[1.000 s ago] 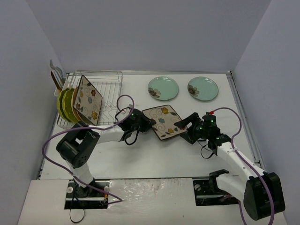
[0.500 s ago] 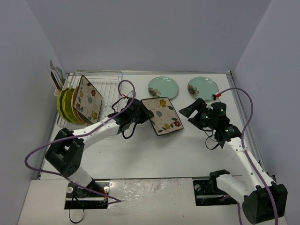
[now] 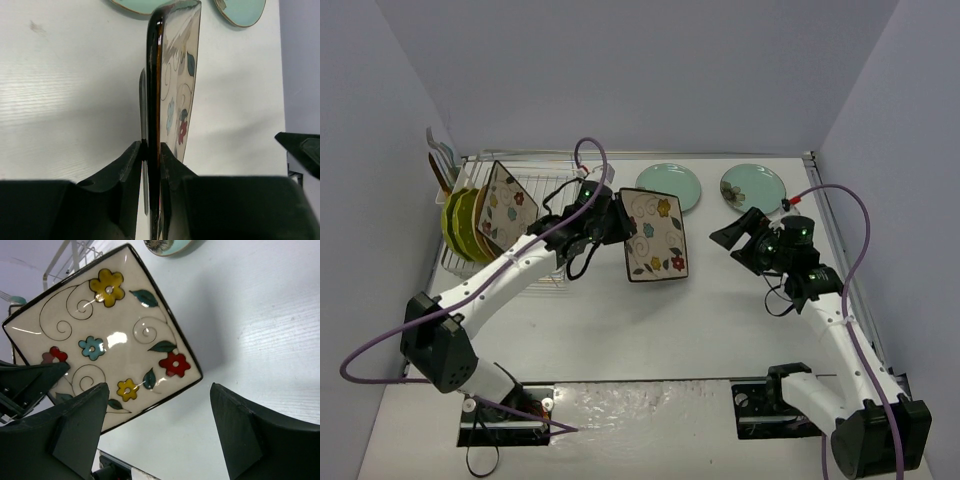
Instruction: Load the plates into the dish rack
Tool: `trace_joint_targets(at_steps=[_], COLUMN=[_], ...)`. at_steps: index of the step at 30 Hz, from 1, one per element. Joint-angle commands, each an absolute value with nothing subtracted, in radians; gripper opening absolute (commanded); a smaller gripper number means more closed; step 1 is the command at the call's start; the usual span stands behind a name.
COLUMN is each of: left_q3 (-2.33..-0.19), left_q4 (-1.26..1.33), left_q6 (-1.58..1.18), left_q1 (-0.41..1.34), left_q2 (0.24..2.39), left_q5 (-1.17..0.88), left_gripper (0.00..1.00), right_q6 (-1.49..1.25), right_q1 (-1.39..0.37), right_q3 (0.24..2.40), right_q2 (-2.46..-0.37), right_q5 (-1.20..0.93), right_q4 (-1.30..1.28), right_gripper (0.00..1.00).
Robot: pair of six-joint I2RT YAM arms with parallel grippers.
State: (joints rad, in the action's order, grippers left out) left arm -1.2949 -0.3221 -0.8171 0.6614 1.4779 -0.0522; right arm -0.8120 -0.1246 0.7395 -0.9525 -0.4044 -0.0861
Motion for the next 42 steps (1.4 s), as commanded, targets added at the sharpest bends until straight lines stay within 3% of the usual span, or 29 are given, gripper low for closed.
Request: trace_joint_targets(at_steps=[1, 13, 26, 42], left_q3=[-1.508, -1.835, -2.259, -2.277], left_q4=[-0.308, -0.657, -1.017, -1.067], left_q6=[-0.66, -0.348, -0.001, 0.075], left_q1=[0.594, 0.354, 0.256, 0.134], left_q2=[1.31, 1.289, 1.54, 1.673], left_q5=[-0.046, -0.044, 0.181, 0.183], left_gripper=[0.0, 0.0, 0.0, 0.0], right_q6=[-0.721, -0.693, -0.681, -0.661], right_q1=[-0.097, -0.069, -0.06, -0.04], right_q3=[0.838, 0.871, 0.859, 0.854], right_q2=[-0.933, -0.985, -1.006, -1.059], right_q5=[-0.467, -0.489, -0.485, -0.492], right_q4=[-0.048, -0.06, -0.06, -0.06], right_gripper=[0.82, 0.83, 0.83, 0.83])
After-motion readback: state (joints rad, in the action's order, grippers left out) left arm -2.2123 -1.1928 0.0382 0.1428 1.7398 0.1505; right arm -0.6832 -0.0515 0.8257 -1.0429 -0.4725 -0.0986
